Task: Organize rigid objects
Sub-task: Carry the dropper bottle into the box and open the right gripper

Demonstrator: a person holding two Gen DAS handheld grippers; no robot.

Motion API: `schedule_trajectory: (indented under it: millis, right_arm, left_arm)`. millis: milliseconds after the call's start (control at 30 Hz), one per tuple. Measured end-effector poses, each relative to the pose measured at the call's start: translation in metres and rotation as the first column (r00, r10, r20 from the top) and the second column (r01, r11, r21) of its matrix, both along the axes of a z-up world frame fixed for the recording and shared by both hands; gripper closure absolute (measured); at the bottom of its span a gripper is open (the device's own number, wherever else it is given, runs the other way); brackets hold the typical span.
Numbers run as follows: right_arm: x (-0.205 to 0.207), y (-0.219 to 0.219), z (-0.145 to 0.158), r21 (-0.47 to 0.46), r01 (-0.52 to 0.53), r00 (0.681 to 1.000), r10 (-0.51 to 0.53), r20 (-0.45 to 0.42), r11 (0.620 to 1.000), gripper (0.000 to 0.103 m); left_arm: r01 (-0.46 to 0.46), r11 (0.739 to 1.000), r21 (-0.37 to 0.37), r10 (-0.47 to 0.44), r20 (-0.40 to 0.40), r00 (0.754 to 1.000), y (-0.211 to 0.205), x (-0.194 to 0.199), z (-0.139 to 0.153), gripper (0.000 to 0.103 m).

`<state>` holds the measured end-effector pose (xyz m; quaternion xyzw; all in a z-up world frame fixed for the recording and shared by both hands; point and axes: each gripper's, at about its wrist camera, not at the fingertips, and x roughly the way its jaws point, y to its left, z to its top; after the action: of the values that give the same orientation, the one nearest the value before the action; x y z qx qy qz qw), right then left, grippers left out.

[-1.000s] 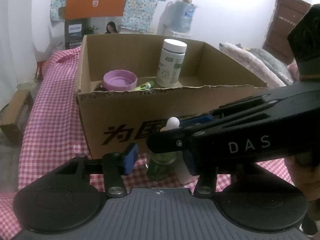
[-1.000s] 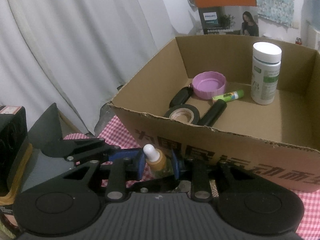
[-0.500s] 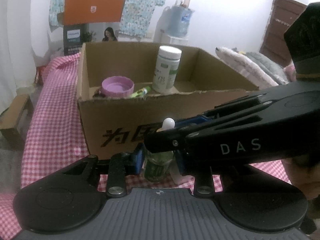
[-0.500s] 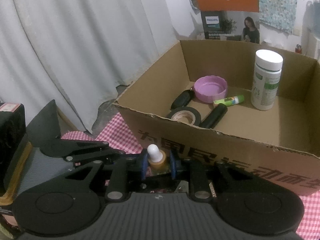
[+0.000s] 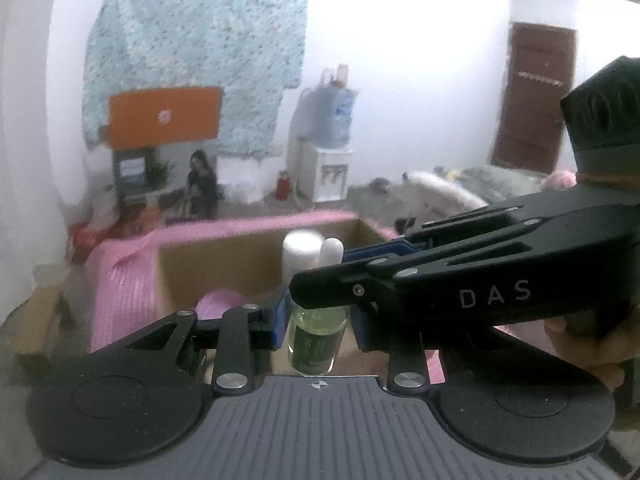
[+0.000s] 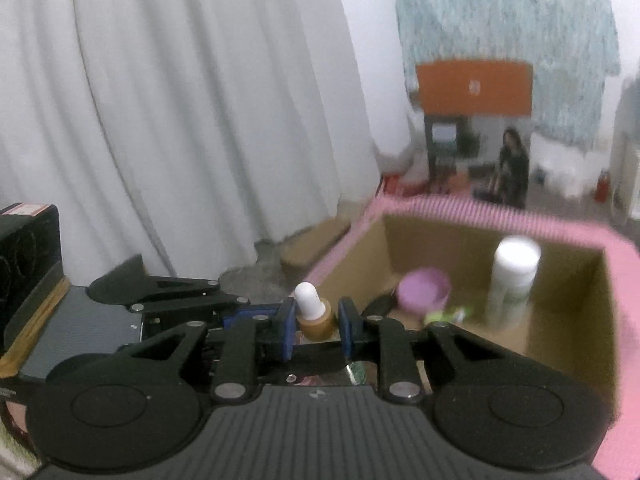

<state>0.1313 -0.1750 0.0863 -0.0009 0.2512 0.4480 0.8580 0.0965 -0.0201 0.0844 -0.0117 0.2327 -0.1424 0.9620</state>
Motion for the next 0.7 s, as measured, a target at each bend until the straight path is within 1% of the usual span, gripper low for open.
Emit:
schedule_trajectory:
  millis: [67, 133, 233, 300, 400, 533, 700]
  right_arm:
    - [0.011, -0.009, 0.013, 0.012, 0.017, 1.000, -0.017, 0.016, 1.000, 0.079]
    - [0.025, -0.019, 0.023, 0.017, 0.038, 0.999, -0.038, 0.020, 0.999, 0.079]
    - [0.056, -0.036, 0.029, 0.015, 0.075, 0.997, -0.075, -0.007, 0.997, 0.079]
    - [0.078, -0.045, 0.028, 0.007, 0.102, 0.994, -0.102, -0.033, 0.995, 0.079]
    - [0.114, -0.060, 0.021, -0.011, 0.141, 0.987, -0.142, -0.074, 0.990, 0.079]
    - [0.160, -0.078, 0.000, -0.030, 0.179, 0.973, -0.181, -0.143, 0.983, 0.079]
    - [0.206, -0.089, -0.030, -0.053, 0.184, 0.959, -0.191, -0.208, 0.981, 0.079]
  left_arm:
    - [0.026, 1.000, -0.011, -0.026, 0.006, 1.000, -0.008, 0.017, 0.007, 0.072]
    - [0.054, 0.998, -0.027, -0.054, -0.007, 0.999, -0.017, 0.039, 0.012, 0.072]
    - [0.088, 0.995, -0.041, -0.090, -0.033, 0.995, -0.034, 0.074, 0.010, 0.072]
    - [0.101, 0.994, -0.046, -0.103, -0.050, 0.993, -0.045, 0.096, 0.005, 0.072]
    - [0.117, 0.991, -0.060, -0.122, -0.087, 0.989, -0.058, 0.128, -0.007, 0.073]
    - [0.125, 0.989, -0.078, -0.136, -0.152, 0.979, -0.070, 0.165, -0.028, 0.073]
    - [0.112, 0.991, -0.070, -0.125, -0.228, 0.966, -0.079, 0.197, -0.050, 0.073]
